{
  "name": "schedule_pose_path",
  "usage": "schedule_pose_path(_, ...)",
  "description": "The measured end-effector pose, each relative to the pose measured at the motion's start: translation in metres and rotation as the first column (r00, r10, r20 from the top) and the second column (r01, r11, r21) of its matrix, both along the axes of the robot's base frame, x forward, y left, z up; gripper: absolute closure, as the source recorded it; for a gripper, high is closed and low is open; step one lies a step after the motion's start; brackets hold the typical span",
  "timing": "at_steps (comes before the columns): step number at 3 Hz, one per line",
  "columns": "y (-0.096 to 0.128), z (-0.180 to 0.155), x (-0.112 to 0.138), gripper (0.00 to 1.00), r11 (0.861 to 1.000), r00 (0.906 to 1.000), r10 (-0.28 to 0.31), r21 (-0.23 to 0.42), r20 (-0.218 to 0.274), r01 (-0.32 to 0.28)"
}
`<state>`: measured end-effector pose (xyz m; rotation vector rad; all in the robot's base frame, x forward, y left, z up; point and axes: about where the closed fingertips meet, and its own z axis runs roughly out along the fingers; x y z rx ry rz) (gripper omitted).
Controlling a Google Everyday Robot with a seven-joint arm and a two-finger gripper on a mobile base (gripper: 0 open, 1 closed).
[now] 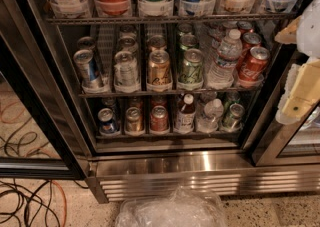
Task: Pick blue plastic bottle from top shelf of fridge
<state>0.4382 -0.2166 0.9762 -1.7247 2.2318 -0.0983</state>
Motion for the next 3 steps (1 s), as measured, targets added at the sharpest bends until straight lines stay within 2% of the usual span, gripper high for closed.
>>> schedule_pose_path(1,0.001,0.001,0.001,0.0,1.0,1.0,0.001,0.002,0.009,-0.001)
schedule_pose_path(2,0.009,0.003,0.005,0.0,0.999,0.999,0.019,0.033,0.042,-0.02)
schedule_pose_path(3,0.024,0.002,0.01,0.0,0.994,0.9948,0.056,0.092,0.085,-0.064)
